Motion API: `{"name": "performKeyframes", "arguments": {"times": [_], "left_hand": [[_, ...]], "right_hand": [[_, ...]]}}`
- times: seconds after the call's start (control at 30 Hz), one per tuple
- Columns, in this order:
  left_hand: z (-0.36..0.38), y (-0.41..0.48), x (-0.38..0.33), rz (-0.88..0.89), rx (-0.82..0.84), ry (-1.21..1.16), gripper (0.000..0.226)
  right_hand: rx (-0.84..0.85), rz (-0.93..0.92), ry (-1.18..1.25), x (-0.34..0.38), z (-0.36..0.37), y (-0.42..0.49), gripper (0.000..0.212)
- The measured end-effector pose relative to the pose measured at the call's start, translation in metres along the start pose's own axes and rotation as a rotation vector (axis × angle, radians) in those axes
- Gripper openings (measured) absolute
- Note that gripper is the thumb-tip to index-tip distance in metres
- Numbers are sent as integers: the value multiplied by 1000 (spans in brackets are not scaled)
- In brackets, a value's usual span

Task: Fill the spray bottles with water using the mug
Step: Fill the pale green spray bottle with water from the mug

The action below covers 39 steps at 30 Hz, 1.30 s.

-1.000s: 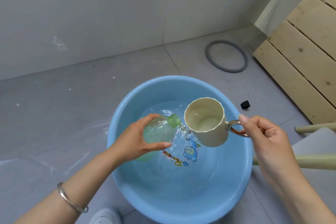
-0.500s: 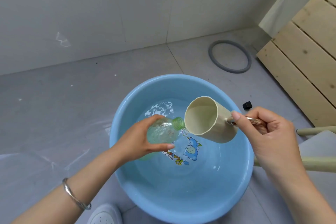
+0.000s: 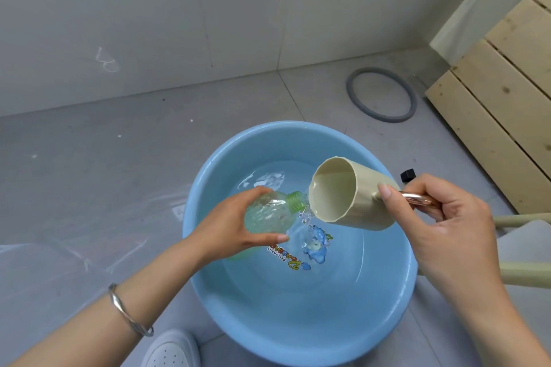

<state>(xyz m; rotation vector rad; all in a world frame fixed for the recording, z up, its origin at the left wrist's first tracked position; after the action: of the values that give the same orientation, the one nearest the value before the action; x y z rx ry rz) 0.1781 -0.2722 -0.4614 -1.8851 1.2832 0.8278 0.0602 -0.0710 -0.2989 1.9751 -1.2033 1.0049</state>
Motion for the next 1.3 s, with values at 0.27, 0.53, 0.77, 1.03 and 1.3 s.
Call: {"name": "performKeyframes", "arguments": {"times": [0.27,0.53,0.77,1.03,1.3], "left_hand": [[-1,-1,0,-9,-2,29,88],[-1,-2,-3,-28,-9,37,83],[2,-2,2,-42,2,9,86],[6,-2,7,-43,5,-31,97],[7,-2,3,-25,2,-54,91]], "right_hand": [[-13,-118,-75,10,1,0,25],[-38,-285,-218,24,2,-4,29],[-60,-446,-335,36,6,-8,36],[-83,-592,-408,45,13,-13,34],[-97,-792,-484,53,23,-23,32]]}}
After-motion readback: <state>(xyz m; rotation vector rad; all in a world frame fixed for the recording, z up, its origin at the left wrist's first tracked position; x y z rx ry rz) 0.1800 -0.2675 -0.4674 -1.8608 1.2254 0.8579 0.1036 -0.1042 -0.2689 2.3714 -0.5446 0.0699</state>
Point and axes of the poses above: each hand's wrist, its own y-axis towards the middle knuckle, its own z-axis out of the palm, x = y × z, the point moved 7 cm from there along y, towards the middle knuckle, and after that the axes turned 5 degrees about z, right-handed, at the moved point
